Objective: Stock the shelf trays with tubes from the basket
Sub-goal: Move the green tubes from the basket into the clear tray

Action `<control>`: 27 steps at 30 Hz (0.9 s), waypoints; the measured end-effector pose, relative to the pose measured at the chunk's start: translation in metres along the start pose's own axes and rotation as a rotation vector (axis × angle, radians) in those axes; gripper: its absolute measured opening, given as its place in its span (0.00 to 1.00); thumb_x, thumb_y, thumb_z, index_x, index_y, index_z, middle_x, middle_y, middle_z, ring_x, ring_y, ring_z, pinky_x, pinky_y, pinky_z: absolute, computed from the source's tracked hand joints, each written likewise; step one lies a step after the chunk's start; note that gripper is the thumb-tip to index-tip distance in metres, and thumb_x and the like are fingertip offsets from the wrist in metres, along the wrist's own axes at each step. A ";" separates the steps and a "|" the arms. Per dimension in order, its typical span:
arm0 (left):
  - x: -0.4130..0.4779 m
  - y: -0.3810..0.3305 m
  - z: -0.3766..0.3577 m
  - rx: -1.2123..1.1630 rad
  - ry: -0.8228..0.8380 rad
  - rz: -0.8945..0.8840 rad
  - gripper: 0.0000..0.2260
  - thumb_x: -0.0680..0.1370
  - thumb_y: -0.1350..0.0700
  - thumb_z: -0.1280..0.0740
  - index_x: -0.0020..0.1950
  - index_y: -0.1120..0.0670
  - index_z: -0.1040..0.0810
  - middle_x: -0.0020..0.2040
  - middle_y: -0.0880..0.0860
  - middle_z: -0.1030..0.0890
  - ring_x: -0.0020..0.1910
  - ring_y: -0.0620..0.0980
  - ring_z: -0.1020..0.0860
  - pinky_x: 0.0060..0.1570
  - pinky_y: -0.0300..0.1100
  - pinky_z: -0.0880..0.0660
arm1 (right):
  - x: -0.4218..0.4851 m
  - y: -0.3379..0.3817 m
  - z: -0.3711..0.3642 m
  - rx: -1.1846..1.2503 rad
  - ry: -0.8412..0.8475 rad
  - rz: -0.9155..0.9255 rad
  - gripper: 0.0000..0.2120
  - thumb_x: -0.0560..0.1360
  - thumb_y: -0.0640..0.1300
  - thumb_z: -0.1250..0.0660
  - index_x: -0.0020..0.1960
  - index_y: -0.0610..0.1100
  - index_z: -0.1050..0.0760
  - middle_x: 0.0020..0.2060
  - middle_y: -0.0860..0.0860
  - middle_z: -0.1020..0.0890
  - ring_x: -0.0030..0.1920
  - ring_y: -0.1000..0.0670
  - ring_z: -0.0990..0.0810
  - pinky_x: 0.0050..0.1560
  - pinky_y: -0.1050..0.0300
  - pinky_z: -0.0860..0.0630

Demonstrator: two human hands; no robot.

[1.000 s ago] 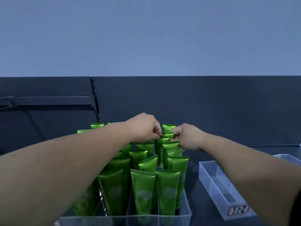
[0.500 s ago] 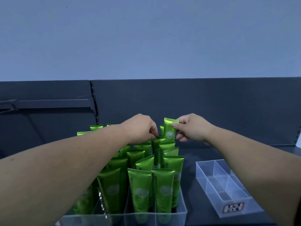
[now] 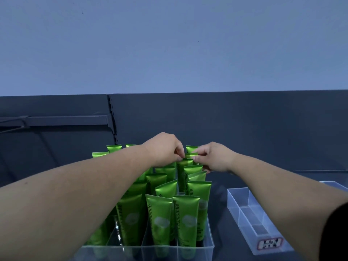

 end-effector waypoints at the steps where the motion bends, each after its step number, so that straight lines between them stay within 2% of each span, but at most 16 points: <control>1: 0.000 -0.001 0.000 0.003 -0.003 0.001 0.07 0.77 0.54 0.32 0.53 0.49 0.17 0.48 0.44 0.18 0.48 0.42 0.22 0.54 0.38 0.26 | 0.001 0.000 -0.001 -0.007 -0.003 0.000 0.08 0.79 0.44 0.35 0.57 0.45 0.22 0.37 0.49 0.24 0.28 0.59 0.24 0.31 0.68 0.24; 3: -0.001 -0.002 0.000 0.001 -0.007 0.006 0.07 0.77 0.54 0.32 0.53 0.49 0.17 0.47 0.43 0.18 0.47 0.41 0.23 0.53 0.37 0.26 | 0.002 -0.001 -0.005 -0.035 0.020 0.001 0.09 0.80 0.43 0.36 0.57 0.42 0.21 0.40 0.45 0.23 0.33 0.54 0.24 0.35 0.63 0.20; 5: -0.003 -0.003 0.001 0.004 -0.006 0.011 0.07 0.77 0.54 0.32 0.53 0.49 0.17 0.47 0.42 0.19 0.47 0.41 0.23 0.52 0.36 0.27 | 0.004 -0.002 -0.006 -0.047 0.021 -0.001 0.10 0.80 0.43 0.37 0.59 0.43 0.21 0.42 0.45 0.22 0.35 0.52 0.23 0.38 0.62 0.19; 8: -0.005 -0.005 0.001 0.024 -0.003 0.018 0.08 0.78 0.54 0.33 0.55 0.49 0.17 0.49 0.44 0.18 0.47 0.41 0.23 0.51 0.34 0.28 | 0.005 -0.001 -0.005 -0.081 0.005 0.011 0.11 0.80 0.44 0.37 0.61 0.44 0.23 0.44 0.47 0.23 0.33 0.56 0.24 0.39 0.62 0.20; 11: -0.008 -0.007 0.001 0.039 0.001 0.030 0.09 0.78 0.54 0.33 0.56 0.49 0.18 0.52 0.45 0.18 0.50 0.43 0.22 0.54 0.36 0.28 | 0.005 0.002 -0.004 -0.100 -0.012 0.032 0.11 0.80 0.44 0.36 0.61 0.47 0.22 0.44 0.48 0.21 0.33 0.55 0.23 0.42 0.57 0.18; 14: -0.011 -0.006 0.003 0.052 0.010 0.048 0.09 0.78 0.54 0.34 0.57 0.49 0.18 0.53 0.45 0.18 0.52 0.44 0.22 0.54 0.36 0.28 | 0.003 0.006 0.002 -0.113 -0.065 0.042 0.10 0.79 0.44 0.35 0.59 0.49 0.21 0.43 0.46 0.19 0.33 0.55 0.23 0.42 0.58 0.19; 18: -0.017 -0.007 0.010 0.058 -0.014 0.052 0.10 0.79 0.54 0.35 0.58 0.48 0.19 0.55 0.45 0.18 0.52 0.43 0.22 0.54 0.36 0.28 | -0.011 0.010 0.016 -0.264 -0.148 0.043 0.13 0.78 0.47 0.35 0.62 0.52 0.22 0.53 0.49 0.17 0.51 0.50 0.19 0.57 0.56 0.24; 22: -0.026 -0.016 0.021 0.081 -0.075 0.041 0.14 0.79 0.48 0.37 0.64 0.47 0.24 0.60 0.46 0.22 0.58 0.47 0.25 0.58 0.41 0.28 | -0.044 0.024 0.028 -0.412 -0.221 0.011 0.16 0.78 0.51 0.36 0.66 0.52 0.25 0.60 0.53 0.20 0.61 0.52 0.23 0.61 0.60 0.29; 24: -0.031 -0.024 0.025 0.082 -0.119 0.031 0.18 0.80 0.45 0.39 0.69 0.49 0.29 0.67 0.48 0.27 0.65 0.49 0.28 0.63 0.46 0.31 | -0.066 0.031 0.033 -0.487 -0.287 -0.012 0.19 0.79 0.54 0.38 0.69 0.53 0.29 0.65 0.53 0.24 0.65 0.51 0.27 0.64 0.58 0.31; 27: -0.041 -0.043 0.027 0.184 -0.202 -0.035 0.22 0.81 0.43 0.45 0.71 0.53 0.33 0.69 0.51 0.30 0.68 0.52 0.32 0.67 0.48 0.36 | -0.100 0.040 0.032 -0.635 -0.362 -0.067 0.25 0.80 0.58 0.43 0.75 0.53 0.39 0.74 0.51 0.35 0.74 0.49 0.38 0.72 0.54 0.39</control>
Point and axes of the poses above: each hand's wrist, its own x-axis towards the middle knuckle, its own z-axis out of the back of the hand, y = z × x, the point moved 5 cm from there along x, towards the middle knuckle
